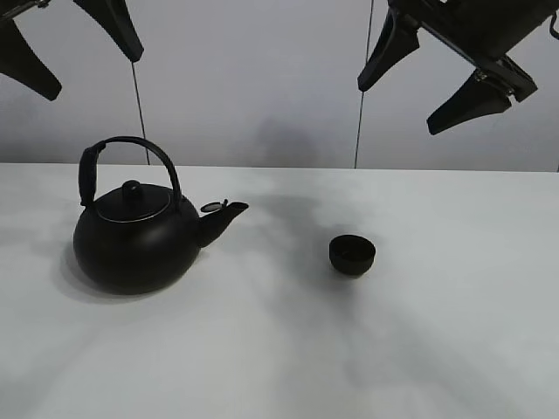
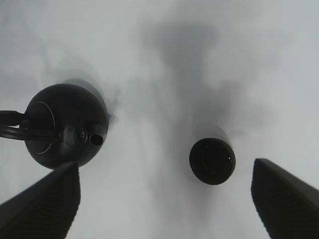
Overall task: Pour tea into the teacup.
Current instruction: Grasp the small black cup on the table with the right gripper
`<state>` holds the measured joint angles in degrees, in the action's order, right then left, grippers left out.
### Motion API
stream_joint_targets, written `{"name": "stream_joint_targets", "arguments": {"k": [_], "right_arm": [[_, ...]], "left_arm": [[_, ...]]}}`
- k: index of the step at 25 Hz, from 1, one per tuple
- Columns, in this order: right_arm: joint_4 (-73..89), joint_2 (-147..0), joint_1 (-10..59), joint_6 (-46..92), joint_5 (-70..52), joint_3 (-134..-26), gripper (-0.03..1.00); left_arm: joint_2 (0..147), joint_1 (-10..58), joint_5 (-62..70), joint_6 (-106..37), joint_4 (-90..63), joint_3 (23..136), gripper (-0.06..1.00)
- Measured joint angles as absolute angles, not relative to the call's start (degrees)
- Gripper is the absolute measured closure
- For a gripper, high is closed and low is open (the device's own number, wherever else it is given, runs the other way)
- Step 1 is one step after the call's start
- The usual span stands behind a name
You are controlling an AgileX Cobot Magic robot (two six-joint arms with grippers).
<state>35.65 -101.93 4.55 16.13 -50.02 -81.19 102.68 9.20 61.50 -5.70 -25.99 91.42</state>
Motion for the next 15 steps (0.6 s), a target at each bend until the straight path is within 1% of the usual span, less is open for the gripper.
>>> {"name": "stream_joint_targets", "arguments": {"k": [3, 6, 10, 15], "right_arm": [[33.9, -101.9, 4.6, 17.3, -50.1, -81.2, 0.33], [28.6, -102.0, 5.7, 19.6, -50.1, -81.2, 0.33], [15.8, -104.5, 10.8, 18.9, -50.0, -81.2, 0.33], [8.8, -110.5, 17.8, 15.3, -47.4, -81.2, 0.33]], "left_arm": [[102.7, 9.2, 61.5, -5.7, -26.0, 91.4, 0.25], [102.7, 9.2, 61.5, -5.8, -26.0, 91.4, 0.25], [102.7, 9.2, 61.5, -5.8, -26.0, 91.4, 0.25], [102.7, 9.2, 61.5, -5.8, -26.0, 91.4, 0.25]]}}
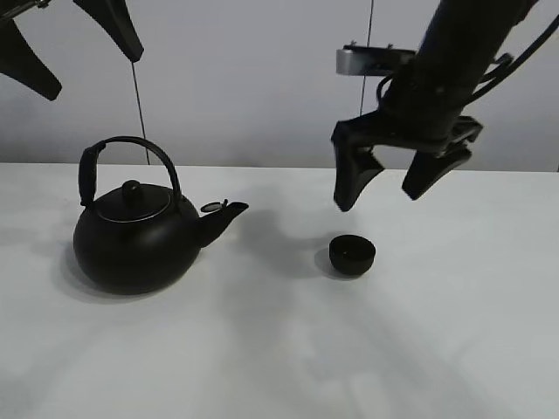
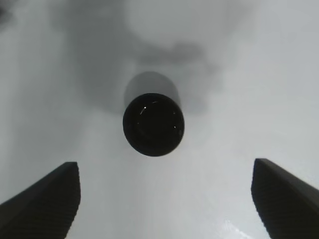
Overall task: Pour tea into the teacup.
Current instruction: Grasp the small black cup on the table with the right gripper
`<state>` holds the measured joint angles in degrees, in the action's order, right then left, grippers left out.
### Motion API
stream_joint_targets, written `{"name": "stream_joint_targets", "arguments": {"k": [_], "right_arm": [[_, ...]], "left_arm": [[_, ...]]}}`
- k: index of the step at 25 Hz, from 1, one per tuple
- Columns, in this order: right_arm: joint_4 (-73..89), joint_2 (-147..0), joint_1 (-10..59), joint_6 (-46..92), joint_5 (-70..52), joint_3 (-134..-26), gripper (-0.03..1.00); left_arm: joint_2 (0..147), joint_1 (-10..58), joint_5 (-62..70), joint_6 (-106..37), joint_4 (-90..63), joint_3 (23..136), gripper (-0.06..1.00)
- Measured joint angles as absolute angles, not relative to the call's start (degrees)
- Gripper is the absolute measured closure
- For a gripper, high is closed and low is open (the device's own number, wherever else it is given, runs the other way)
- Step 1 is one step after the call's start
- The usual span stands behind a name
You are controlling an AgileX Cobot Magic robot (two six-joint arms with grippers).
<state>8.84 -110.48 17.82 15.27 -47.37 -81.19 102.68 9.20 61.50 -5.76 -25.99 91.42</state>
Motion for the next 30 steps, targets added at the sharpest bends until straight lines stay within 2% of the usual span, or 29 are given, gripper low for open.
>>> {"name": "stream_joint_targets", "arguments": {"k": [5, 13, 21, 25, 30], "right_arm": [[5.8, -115.3, 21.9, 13.0, -41.9, -81.2, 0.33], [-2.2, -121.0, 22.5, 7.3, -40.5, -81.3, 0.33], [-0.8, -121.6, 22.5, 7.0, -37.0, -81.3, 0.44], [-0.7, -122.5, 22.5, 5.7, -36.5, -81.3, 0.58], [0.0, -122.5, 22.5, 4.7, -36.4, -81.3, 0.58]], "left_arm": [[102.7, 9.2, 61.5, -5.8, -26.0, 91.4, 0.25], [102.7, 9.2, 61.5, -5.8, -26.0, 91.4, 0.25], [102.7, 9.2, 61.5, -5.8, -26.0, 91.4, 0.25], [102.7, 9.2, 61.5, -5.8, -26.0, 91.4, 0.25], [102.7, 9.2, 61.5, -5.8, -26.0, 91.4, 0.25]]}}
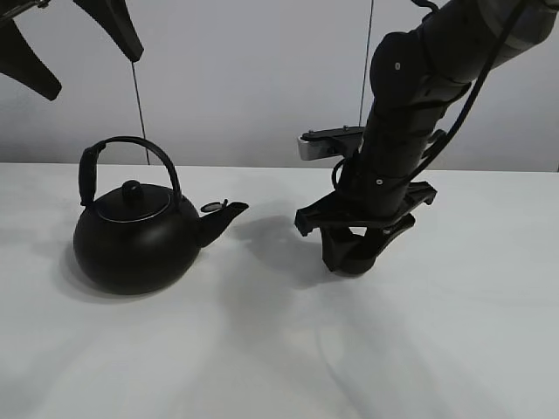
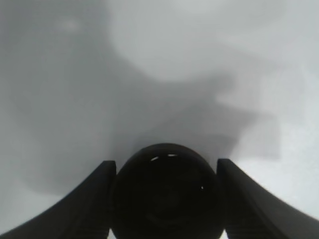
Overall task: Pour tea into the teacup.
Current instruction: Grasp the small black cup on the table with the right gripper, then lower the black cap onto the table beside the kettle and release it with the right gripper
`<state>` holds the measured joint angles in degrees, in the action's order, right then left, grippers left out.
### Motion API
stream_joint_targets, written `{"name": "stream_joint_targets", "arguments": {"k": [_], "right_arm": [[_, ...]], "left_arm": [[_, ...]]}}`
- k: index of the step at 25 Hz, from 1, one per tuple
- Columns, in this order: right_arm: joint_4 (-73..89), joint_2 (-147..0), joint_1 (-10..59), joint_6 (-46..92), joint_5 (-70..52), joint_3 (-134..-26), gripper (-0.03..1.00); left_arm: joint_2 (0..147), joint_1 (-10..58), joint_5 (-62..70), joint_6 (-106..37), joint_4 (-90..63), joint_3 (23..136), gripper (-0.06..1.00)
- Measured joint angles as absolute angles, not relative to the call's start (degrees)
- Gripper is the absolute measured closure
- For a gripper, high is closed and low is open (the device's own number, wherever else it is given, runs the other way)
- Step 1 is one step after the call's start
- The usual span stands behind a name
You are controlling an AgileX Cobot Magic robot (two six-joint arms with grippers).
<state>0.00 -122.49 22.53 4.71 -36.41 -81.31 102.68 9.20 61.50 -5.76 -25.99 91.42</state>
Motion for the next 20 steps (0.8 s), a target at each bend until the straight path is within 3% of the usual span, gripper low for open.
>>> {"name": "stream_joint_targets", "arguments": {"k": [5, 12, 20], "right_arm": [[2.6, -119.9, 23.4, 5.8, -37.7, -81.4, 0.58], [3.3, -118.1, 30.0, 7.3, -40.5, -83.7, 0.58], [2.4, -123.0, 34.0, 7.3, -42.5, -88.7, 0.58]], "left_arm": [[102.7, 9.2, 61.5, -5.8, -26.0, 91.4, 0.25], [102.7, 9.2, 61.5, -5.8, -26.0, 91.4, 0.25], [102.7, 9.2, 61.5, -5.8, -26.0, 91.4, 0.25]]}}
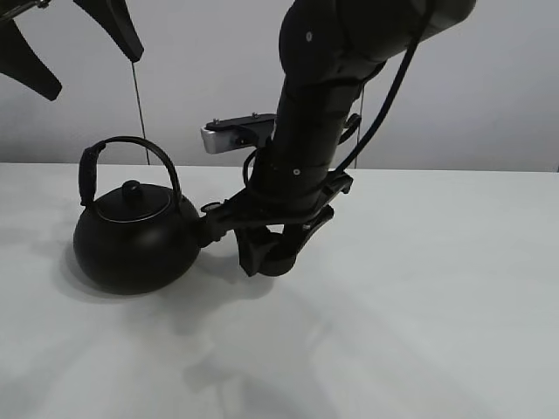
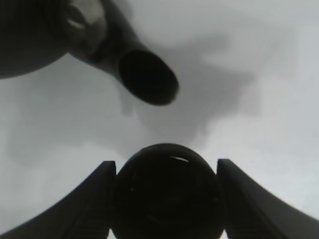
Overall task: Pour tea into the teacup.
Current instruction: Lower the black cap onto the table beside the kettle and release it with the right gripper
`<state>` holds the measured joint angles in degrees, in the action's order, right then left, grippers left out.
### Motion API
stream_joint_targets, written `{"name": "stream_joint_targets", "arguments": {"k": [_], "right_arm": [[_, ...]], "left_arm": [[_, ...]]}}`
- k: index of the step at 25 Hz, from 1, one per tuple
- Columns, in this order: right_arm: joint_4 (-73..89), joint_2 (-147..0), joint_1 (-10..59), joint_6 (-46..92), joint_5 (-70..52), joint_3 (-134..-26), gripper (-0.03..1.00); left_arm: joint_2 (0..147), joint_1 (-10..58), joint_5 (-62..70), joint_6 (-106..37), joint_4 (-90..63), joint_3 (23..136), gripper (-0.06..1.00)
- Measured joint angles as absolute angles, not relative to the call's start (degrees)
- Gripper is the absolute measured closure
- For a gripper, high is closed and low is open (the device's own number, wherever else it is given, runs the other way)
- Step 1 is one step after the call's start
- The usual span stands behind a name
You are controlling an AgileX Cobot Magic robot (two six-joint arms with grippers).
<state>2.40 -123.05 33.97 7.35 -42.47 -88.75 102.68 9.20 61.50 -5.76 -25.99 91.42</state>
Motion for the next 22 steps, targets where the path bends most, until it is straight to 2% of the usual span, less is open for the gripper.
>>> {"name": "stream_joint_targets", "arguments": {"k": [22], "right_arm": [[-0.9, -127.5, 34.2, 7.1, -43.2, -91.0, 0.58]], "left_arm": [[102.7, 9.2, 61.5, -5.8, -26.0, 91.4, 0.25]]}}
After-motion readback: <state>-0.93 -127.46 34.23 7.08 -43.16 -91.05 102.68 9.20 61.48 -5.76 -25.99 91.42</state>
